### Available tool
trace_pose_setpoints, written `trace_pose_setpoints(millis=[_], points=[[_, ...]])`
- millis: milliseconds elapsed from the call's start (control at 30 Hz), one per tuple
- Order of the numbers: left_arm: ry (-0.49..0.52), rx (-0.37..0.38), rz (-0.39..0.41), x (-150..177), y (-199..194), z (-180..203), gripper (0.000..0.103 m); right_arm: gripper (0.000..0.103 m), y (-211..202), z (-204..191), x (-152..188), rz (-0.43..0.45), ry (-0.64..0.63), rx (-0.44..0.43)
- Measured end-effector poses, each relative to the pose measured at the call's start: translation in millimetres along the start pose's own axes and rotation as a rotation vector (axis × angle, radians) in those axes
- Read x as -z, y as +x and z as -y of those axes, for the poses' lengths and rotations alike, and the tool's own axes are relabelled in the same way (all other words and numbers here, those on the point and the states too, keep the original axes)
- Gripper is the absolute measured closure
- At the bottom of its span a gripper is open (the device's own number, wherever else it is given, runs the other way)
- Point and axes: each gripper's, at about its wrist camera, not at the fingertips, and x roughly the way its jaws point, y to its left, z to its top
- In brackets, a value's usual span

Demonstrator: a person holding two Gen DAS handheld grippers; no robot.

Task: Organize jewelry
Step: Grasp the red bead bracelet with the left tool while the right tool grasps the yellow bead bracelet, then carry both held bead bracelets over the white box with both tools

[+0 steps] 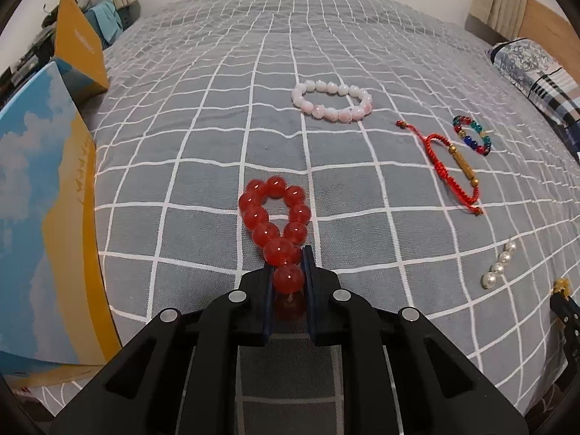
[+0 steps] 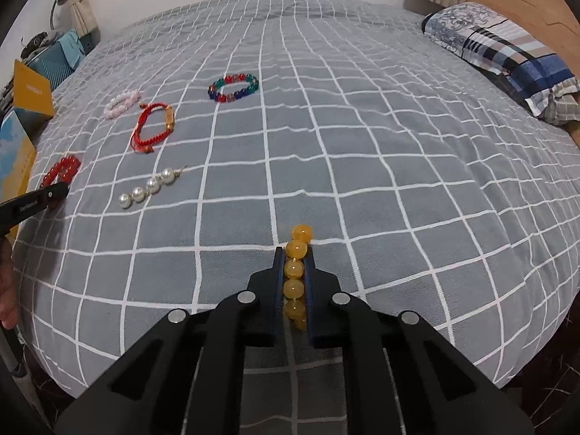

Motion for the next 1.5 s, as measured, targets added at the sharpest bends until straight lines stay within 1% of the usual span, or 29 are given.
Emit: trace_pose_setpoints(millis=[233,633,1067,1233,1367,1500], points=[[-0.011,0.019,0.007,0.9,-3.0,-0.1,0.090,0.094,-3.8,3.0,-1.7,0.027,0.015,0.010],[-0.013,0.044,0.056,-0.7,-15.7,0.9,0.090,0.094,-11.0,-1.4,-2.0,0.082,-0.001,0.022],[0.007,0.104,0.185,-2.6,-46.3,9.0,0.090,0.094,-33.5,-15.1,-2.2,0.230,-0.046,0.028],[0.016,0.115,0.235,-2.1,-57.9,12.0,0.090,0.094,-41.5,-21.4,-2.6,0.281,-0.064,0.029],[0.012,0.122,0.269,-2.7,-66.6,14.0,0.090,0.094,-45.3,-25.4,-5.2,0.306,-0.071,0.028],[0.016,0.109,0.296,-2.9,-73.5,15.1,0.090,0.094,-48.3,-29.1,-10.5,0.319,-0.068,0.025]])
